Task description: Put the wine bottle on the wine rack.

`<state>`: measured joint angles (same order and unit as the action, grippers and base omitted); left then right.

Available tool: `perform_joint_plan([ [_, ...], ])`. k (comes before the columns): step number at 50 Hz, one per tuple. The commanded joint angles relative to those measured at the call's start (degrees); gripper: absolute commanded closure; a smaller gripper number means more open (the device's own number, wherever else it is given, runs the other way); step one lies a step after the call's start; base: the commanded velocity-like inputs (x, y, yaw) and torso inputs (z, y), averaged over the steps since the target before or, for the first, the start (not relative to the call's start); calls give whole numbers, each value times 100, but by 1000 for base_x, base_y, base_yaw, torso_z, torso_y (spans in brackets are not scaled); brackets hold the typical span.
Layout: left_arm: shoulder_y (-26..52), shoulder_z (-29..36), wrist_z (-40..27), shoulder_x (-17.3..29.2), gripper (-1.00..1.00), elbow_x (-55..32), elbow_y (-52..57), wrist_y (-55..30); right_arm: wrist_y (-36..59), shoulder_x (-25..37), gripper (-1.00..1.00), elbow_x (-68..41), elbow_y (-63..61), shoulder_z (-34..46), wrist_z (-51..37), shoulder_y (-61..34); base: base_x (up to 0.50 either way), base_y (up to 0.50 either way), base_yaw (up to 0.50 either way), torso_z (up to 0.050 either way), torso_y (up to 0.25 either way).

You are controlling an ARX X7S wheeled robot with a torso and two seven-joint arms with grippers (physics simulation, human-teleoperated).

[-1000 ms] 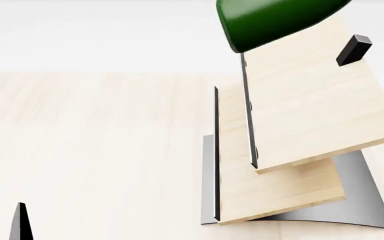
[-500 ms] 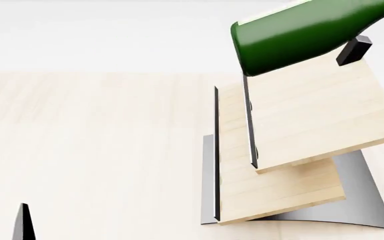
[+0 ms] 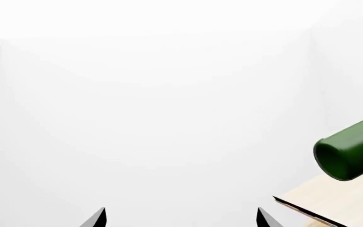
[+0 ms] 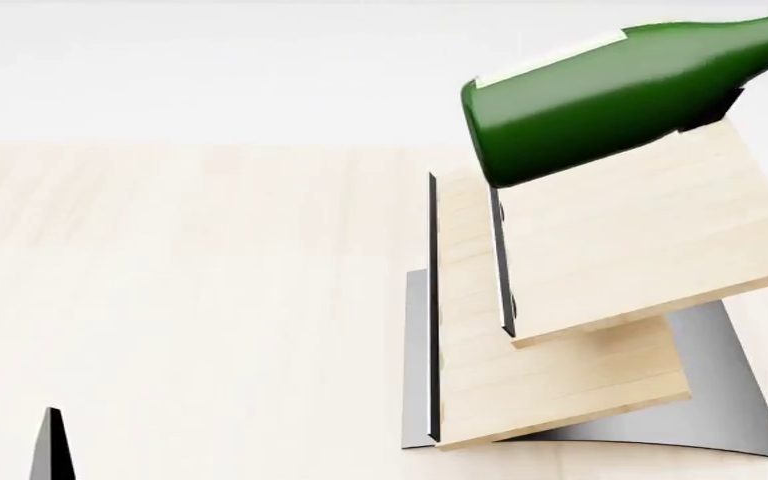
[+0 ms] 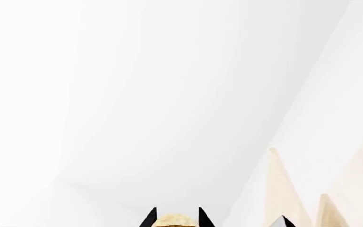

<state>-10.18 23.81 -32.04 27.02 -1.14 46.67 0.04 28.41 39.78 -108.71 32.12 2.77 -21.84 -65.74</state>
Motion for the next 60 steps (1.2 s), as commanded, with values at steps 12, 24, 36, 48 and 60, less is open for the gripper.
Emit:
perform_joint_plan([
  [12,20,34,-16,11,-100,4,-8,-14,-33,84,100,134,-234,-181,268,236,0,0,0,0,0],
  [24,18,47,-32,21,-100,16,-4,-16,-40,101,100,145,-357,-195,245,316,0,0,0,0,1],
  [36,20,57,-48,25,-100,19,-27,0,-71,106,100,206,-366,-188,303,397,0,0,0,0,1],
  [48,33,92,-51,24,-100,32,-18,-28,-82,94,100,242,-349,-179,378,474,0,0,0,0,0],
  [60,46,114,-58,25,-100,34,-39,-21,-98,105,100,278,-403,-181,416,558,0,0,0,0,1],
])
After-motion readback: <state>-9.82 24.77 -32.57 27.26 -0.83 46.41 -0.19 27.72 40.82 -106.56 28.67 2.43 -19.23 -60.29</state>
